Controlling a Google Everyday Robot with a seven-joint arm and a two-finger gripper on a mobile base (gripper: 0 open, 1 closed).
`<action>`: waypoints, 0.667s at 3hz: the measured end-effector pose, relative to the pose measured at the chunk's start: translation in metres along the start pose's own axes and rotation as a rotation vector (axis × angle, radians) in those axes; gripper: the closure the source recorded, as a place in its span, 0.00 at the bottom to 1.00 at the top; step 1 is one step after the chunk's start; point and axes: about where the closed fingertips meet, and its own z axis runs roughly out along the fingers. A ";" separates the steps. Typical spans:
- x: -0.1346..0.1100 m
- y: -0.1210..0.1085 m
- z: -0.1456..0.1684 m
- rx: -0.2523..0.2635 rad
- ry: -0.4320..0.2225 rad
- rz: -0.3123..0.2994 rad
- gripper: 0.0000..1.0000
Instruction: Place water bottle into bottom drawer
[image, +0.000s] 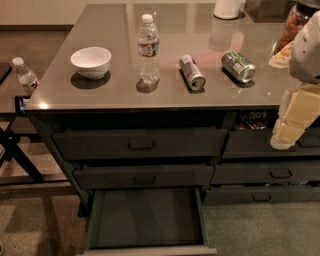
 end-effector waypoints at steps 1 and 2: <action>0.000 0.000 0.000 0.000 0.000 0.000 0.00; -0.003 -0.003 -0.001 0.007 -0.027 0.010 0.00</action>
Offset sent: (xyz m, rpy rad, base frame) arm 0.0064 0.0020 -0.0013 0.0603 -0.0055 -0.0092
